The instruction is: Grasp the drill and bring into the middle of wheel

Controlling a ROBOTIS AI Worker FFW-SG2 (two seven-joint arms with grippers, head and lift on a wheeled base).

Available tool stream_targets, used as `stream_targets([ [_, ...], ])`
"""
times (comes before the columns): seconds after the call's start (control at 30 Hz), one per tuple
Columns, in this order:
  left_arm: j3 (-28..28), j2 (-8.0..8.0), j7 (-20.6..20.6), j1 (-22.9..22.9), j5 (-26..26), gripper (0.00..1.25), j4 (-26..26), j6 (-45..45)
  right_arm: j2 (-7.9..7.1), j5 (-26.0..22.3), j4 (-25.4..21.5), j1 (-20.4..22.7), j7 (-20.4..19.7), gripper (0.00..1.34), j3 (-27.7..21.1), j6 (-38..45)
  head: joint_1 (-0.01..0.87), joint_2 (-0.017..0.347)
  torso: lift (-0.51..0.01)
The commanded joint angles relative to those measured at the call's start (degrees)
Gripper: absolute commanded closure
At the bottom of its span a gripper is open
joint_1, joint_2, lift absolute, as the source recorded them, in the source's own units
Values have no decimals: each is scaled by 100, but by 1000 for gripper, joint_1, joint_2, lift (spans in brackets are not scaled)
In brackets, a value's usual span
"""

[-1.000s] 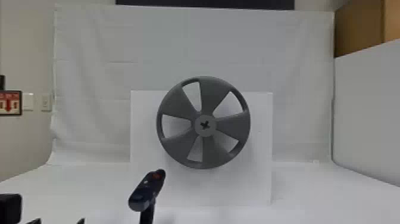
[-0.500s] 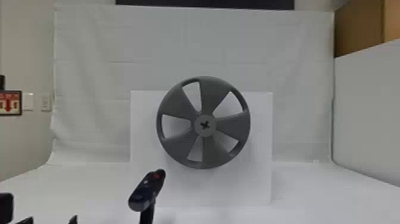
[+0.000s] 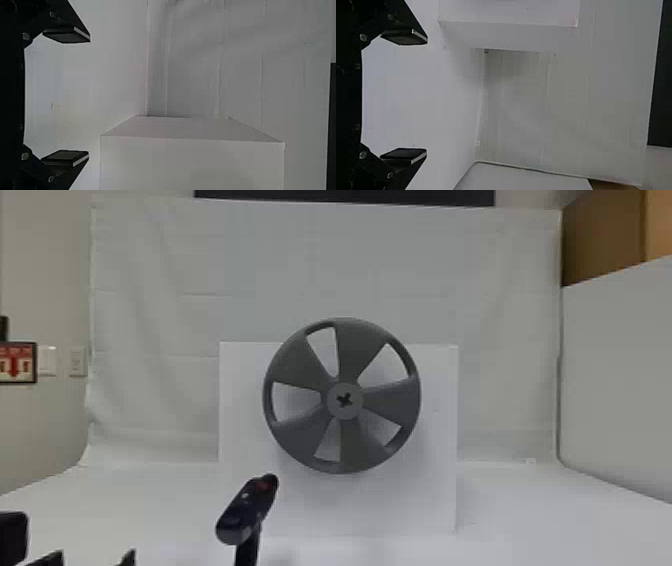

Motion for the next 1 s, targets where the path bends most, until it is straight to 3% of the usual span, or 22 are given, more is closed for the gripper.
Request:
stream_targets([
  [0.0,3,0,-45,-11,-28,240,0,0,-3,-5,0,8,0,288,-1,9,0,0,-406],
  [0.97,-41,18,-168,-47,-98,242,0,0,-108,-67,-18,-10,0,288,-1,62,0,0,-406],
])
